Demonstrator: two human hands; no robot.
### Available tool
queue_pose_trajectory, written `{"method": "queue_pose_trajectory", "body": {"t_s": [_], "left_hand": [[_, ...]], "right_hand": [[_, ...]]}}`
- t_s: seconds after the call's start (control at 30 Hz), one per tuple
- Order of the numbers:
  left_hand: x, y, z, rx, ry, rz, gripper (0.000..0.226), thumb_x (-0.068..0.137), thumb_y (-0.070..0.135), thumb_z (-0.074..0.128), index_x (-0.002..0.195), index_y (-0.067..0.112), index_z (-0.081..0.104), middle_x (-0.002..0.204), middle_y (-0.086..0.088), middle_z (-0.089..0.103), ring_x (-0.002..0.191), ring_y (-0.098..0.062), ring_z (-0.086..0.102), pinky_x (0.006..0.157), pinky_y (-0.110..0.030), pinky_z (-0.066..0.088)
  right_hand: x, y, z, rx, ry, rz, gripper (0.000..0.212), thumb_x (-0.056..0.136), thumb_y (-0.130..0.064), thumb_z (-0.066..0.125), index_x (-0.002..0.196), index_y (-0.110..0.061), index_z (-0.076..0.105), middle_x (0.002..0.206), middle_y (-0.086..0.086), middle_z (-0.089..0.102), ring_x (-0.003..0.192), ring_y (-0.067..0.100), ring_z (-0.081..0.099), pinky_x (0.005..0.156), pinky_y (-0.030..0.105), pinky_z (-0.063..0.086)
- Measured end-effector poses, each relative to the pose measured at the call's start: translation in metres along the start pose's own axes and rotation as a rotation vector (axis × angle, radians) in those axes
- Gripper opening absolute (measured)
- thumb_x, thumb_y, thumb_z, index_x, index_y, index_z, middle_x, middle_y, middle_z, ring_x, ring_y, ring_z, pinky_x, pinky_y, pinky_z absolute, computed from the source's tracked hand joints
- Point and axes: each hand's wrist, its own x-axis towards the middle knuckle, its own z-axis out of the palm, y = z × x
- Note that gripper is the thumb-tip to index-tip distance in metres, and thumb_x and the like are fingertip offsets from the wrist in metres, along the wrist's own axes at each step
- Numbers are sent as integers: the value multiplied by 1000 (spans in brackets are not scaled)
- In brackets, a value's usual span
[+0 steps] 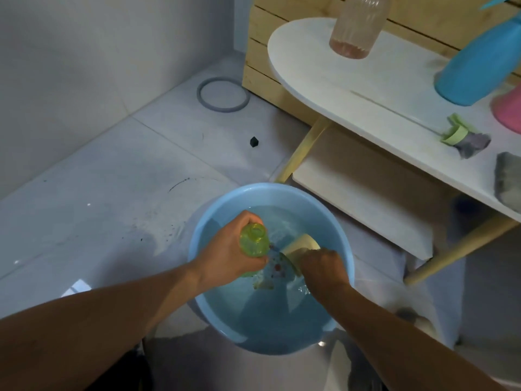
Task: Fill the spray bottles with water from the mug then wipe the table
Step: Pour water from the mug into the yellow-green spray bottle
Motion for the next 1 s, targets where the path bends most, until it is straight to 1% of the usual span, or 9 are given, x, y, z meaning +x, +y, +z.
{"method": "queue_pose_trajectory", "body": {"t_s": [0.07, 0.13, 0.23, 0.37, 0.43, 0.5, 0.63, 0.87, 1.0], "left_hand": [[2, 3, -4, -5, 9, -12, 52, 70, 7, 90, 107, 27, 60, 102, 9, 64, 93, -16, 66, 80, -39, 58], [4, 9, -9, -7, 16, -16, 52, 70, 9, 91, 107, 27, 60, 102, 10, 64, 93, -12, 65, 79, -32, 58], [7, 20, -16, 6, 16, -11, 52, 70, 14, 93, 108, 29, 59, 105, 13, 63, 94, -8, 63, 78, -24, 55], [7, 36, -28, 46, 22, 7, 54, 70, 24, 92, 110, 35, 57, 108, 14, 64, 99, -12, 64, 79, -32, 59], [4, 48, -35, 59, 28, 15, 55, 69, 29, 92, 111, 37, 57, 108, 15, 64, 100, -11, 64, 81, -34, 59], [-1, 62, -43, 51, 27, 31, 55, 69, 29, 92, 111, 36, 58, 107, 13, 65, 98, -10, 65, 80, -34, 59], [-10, 92, -61, 48, 33, 81, 51, 69, 21, 92, 107, 33, 59, 103, 8, 67, 92, -12, 66, 73, -31, 58], [-29, 140, -86, 53, 45, 123, 53, 68, 19, 93, 106, 35, 59, 101, 9, 69, 87, -9, 68, 72, -30, 60], [-35, 159, -90, 45, 43, 141, 53, 69, 15, 93, 107, 31, 59, 98, 6, 69, 85, -8, 66, 67, -22, 57]], "right_hand": [[0, -2, 0, -40, 26, -30, 24, 57, -17, 87, 77, -20, 73, 63, 0, 68, 59, 24, 68, 55, 28, 48], [1, -6, 0, -13, 19, -55, 24, 87, -12, 64, 109, -18, 69, 100, 4, 74, 95, 29, 71, 77, 32, 52], [3, -9, -2, 249, -40, 8, 29, 101, -19, 47, 124, -23, 66, 121, 4, 69, 116, 31, 65, 93, 35, 51], [5, 8, -6, 876, -118, 135, 38, 104, -39, 44, 85, -15, 66, 86, 6, 67, 89, 28, 65, 72, 31, 46], [-1, 18, -14, 1093, -117, 181, 40, 101, -38, 52, 68, -16, 57, 66, 0, 57, 65, 19, 54, 58, 28, 38], [-14, 27, -29, 1256, -94, 207, 37, 93, -36, 60, 61, -21, 50, 61, 0, 48, 58, 19, 39, 57, 29, 32], [-40, 43, -78, 1341, -11, 203, 32, 81, -40, 66, 61, -23, 47, 61, -3, 42, 61, 16, 33, 54, 27, 27], [-99, 78, -182, 1448, 251, 150, 26, 88, -37, 71, 71, -20, 61, 62, 1, 44, 51, 11, 35, 44, 21, 29], [-134, 93, -238, 1412, 400, 119, 34, 88, -35, 68, 65, -21, 47, 60, 0, 36, 53, 14, 27, 47, 25, 23]]}}
